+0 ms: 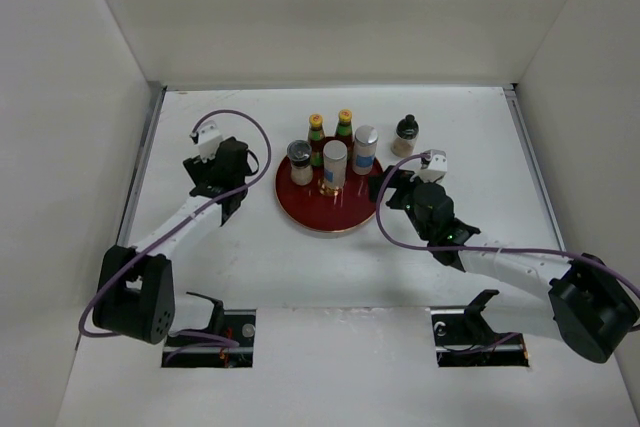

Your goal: Organize the condiment bottles

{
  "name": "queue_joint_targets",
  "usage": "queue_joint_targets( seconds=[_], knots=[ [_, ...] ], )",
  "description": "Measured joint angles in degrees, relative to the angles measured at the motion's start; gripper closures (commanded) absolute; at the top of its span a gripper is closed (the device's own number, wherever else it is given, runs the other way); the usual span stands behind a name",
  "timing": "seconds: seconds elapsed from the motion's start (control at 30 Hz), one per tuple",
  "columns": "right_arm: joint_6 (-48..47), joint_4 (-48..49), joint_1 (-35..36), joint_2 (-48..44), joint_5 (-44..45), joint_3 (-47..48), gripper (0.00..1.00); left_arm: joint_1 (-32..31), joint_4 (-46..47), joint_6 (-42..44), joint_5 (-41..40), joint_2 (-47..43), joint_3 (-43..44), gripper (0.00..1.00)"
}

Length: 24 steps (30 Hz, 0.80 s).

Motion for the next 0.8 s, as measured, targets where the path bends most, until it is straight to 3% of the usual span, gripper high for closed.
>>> queue_joint_targets(
  seconds=[0.43,0.67,0.8],
  knots=[
    [-0.02,0.00,0.00,0.00,-0.02,0.00,0.00,2.21,3.72,-0.15,1.16,3.48,-0.15,0.33],
    [-0.02,-0.02,0.00,0.00,-0.04,0.00,0.00,2.21,4.74,-0.20,1.36,5.38,-0.20,0.55],
    [-0.02,0.00,0.00,0.00,-0.07,0.00,0.00,1.95,4.11,-0.15,1.66,4.39,-0.39,0.59]
  ],
)
